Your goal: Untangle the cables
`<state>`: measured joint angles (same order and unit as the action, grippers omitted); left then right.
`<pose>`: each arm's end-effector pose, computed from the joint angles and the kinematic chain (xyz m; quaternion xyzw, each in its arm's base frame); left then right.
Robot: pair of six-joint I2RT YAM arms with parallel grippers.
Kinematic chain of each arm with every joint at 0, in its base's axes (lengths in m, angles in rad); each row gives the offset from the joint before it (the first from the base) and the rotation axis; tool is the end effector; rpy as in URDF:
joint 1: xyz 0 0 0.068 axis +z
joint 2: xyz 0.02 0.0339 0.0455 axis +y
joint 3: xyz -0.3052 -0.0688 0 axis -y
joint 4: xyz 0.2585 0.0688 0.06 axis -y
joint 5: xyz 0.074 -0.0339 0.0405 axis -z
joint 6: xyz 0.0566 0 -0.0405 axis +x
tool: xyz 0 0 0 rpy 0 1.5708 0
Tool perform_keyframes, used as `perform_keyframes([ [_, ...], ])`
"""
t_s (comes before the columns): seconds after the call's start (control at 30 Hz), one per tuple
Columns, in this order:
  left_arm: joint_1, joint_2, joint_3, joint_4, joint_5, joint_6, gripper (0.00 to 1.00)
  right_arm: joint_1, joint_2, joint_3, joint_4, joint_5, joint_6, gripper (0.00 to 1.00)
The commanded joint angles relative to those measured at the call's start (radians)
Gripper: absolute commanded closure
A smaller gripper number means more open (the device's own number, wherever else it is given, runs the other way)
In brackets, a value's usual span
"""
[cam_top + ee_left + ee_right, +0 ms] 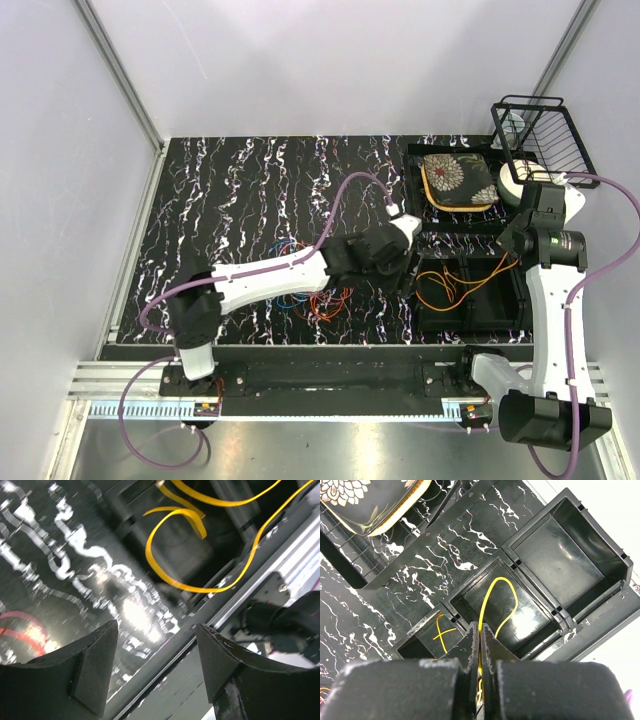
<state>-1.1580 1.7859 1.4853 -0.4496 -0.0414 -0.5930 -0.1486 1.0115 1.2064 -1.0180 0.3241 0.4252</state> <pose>0.1808 -0.4070 0.3034 0.2476 0.8828 -0.2941 0.2700 0.1821 -0.0455 0.3875 0.3165 0.8645 -0.0991 0.3777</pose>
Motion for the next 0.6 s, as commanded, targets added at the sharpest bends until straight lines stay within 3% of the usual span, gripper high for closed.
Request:
perform_keyframes([
  [0.0,-0.008,0.064,0.093,0.054,0.035,-0.005,0.34,-0.008,0.004,0.027,0.022,0.015,-0.005,1.00],
  [0.23,-0.034,0.127,0.136,0.117,0.130,-0.004,0.35,-0.020,-0.001,0.018,0.019,0.026,0.006,1.00],
  [0.37,-0.075,0.145,0.142,0.163,0.202,0.044,0.27,-0.028,-0.010,0.024,0.019,0.040,0.012,1.00],
  [0.47,-0.112,0.142,0.139,0.161,0.158,0.123,0.18,-0.029,0.001,0.024,0.021,0.009,0.012,1.00],
  [0.57,-0.137,0.136,0.141,0.147,0.075,0.212,0.17,-0.029,0.004,0.025,0.022,-0.010,0.014,1.00],
])
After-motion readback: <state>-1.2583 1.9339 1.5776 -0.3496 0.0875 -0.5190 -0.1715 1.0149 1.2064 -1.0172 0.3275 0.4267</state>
